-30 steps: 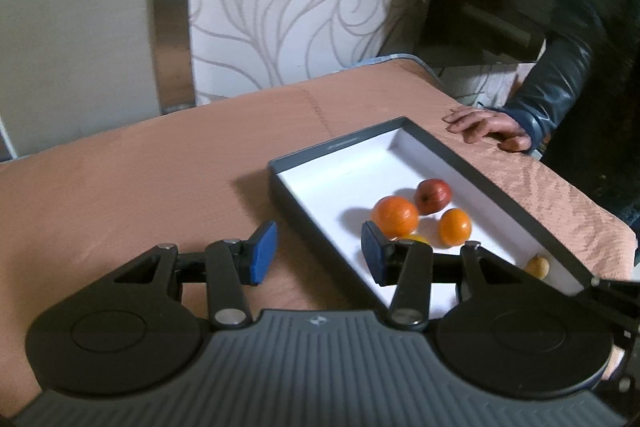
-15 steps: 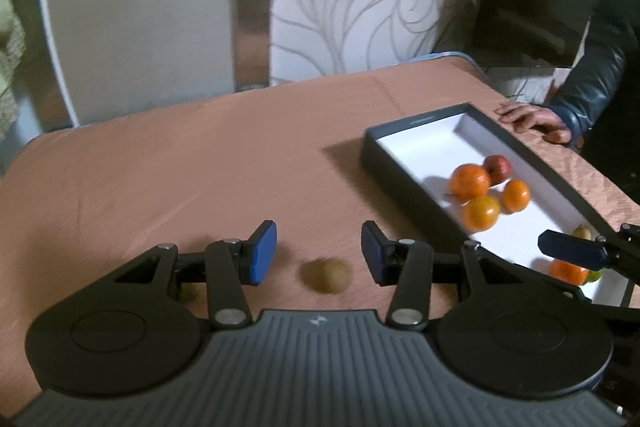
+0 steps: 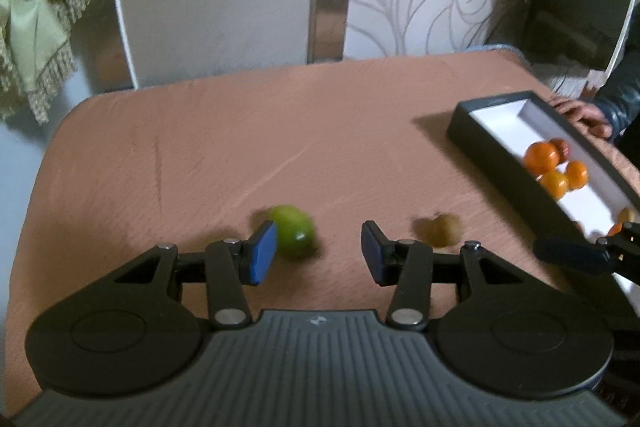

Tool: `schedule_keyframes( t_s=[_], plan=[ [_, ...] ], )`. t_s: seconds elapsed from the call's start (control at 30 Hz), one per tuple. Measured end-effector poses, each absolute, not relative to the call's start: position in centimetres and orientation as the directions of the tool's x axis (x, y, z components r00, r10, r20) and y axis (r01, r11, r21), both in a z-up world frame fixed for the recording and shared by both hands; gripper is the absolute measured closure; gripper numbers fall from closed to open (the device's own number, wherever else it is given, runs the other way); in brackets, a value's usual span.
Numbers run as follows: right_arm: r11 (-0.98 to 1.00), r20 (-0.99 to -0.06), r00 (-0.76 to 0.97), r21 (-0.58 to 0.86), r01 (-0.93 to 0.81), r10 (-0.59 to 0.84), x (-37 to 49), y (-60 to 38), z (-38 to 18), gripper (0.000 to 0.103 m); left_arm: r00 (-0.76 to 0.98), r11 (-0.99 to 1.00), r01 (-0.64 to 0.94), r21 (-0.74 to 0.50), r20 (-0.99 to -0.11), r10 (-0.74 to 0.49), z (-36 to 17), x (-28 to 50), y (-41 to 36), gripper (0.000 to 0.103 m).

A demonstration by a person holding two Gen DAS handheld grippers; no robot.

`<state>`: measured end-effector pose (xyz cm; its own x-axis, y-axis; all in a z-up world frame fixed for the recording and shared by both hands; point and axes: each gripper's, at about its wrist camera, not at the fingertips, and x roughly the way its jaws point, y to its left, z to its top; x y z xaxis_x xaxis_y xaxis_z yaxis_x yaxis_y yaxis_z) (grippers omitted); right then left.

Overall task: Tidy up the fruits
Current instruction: 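Move both grippers back toward the green fruit and the small brown fruit, then grasp the green fruit with the left gripper while the right gripper grasps the brown fruit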

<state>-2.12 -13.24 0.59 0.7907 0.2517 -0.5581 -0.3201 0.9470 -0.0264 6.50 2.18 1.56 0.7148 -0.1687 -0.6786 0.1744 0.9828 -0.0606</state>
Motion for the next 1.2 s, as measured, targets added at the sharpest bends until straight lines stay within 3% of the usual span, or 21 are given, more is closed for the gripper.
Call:
schedule_keyframes(
  t_s=[1.2],
  plan=[
    [0.969,-0.609,0.775,-0.037,-0.243,0.171,3.9,-11.1,-1.9,0.064,0.681,0.969,0.239,-0.053,-0.702,-0.207,-0.6,8.8,2.9,0.052]
  ],
)
